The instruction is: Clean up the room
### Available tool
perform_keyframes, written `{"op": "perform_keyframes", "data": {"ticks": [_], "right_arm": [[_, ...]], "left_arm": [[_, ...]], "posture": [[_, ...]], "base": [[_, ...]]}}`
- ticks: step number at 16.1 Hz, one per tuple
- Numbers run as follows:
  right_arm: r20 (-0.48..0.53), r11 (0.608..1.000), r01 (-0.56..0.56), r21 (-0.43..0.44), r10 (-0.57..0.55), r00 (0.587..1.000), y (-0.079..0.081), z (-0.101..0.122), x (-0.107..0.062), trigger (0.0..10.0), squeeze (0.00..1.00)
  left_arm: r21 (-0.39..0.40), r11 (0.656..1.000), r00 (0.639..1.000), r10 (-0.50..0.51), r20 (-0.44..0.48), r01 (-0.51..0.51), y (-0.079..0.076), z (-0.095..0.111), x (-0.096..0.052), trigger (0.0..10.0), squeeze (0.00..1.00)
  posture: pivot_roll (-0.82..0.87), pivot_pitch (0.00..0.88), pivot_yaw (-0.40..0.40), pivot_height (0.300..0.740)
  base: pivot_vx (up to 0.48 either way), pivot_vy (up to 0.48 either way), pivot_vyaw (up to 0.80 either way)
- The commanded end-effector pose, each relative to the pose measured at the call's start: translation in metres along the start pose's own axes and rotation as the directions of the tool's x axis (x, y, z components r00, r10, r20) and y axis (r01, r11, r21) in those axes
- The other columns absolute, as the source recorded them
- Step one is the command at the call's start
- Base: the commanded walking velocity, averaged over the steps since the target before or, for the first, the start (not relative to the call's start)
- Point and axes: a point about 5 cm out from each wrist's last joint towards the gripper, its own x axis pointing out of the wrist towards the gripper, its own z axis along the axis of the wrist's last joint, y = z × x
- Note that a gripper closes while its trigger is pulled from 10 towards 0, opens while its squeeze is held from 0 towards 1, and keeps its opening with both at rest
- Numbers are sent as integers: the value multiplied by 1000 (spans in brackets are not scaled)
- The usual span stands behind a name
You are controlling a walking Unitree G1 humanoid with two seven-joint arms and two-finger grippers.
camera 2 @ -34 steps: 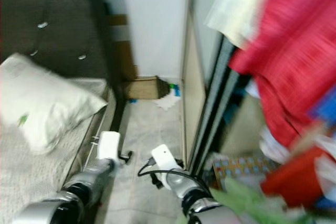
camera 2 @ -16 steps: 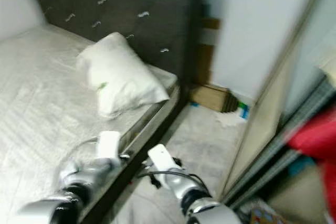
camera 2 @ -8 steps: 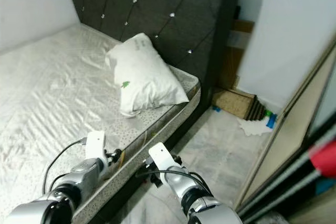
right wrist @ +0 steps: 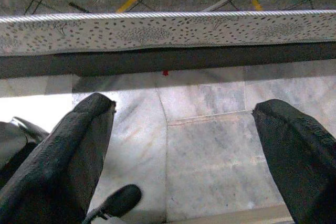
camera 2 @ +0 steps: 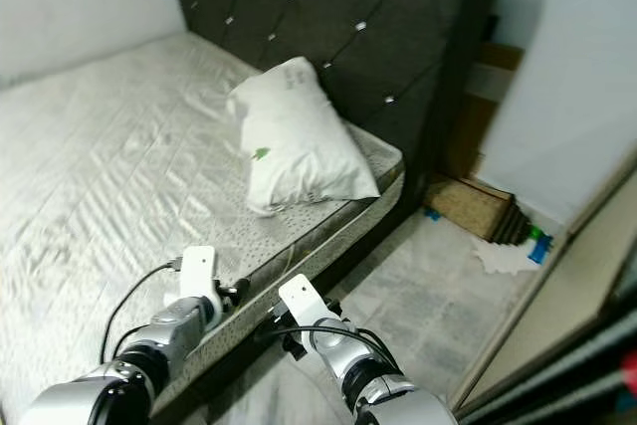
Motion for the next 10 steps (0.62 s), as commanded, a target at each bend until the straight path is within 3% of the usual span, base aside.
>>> {"op": "perform_keyframes", "data": {"ticks": [1, 10], "right_arm": [[9, 1000, -3, 6, 3, 1000, 2, 5, 1, 10000, 0], [13, 1000, 0, -2, 0, 1000, 1, 6, 1, 10000, 0]], "left_arm": [[-3, 1000, 1000, 10, 5, -10, 4, 2, 0, 10000, 0], [-2, 1000, 1000, 4, 6, -4, 4, 3, 0, 10000, 0]], "posture": [[-83, 0, -29, 740], [-85, 0, -26, 740]], "base": [[0, 0, 0], [255, 0, 0]]}}
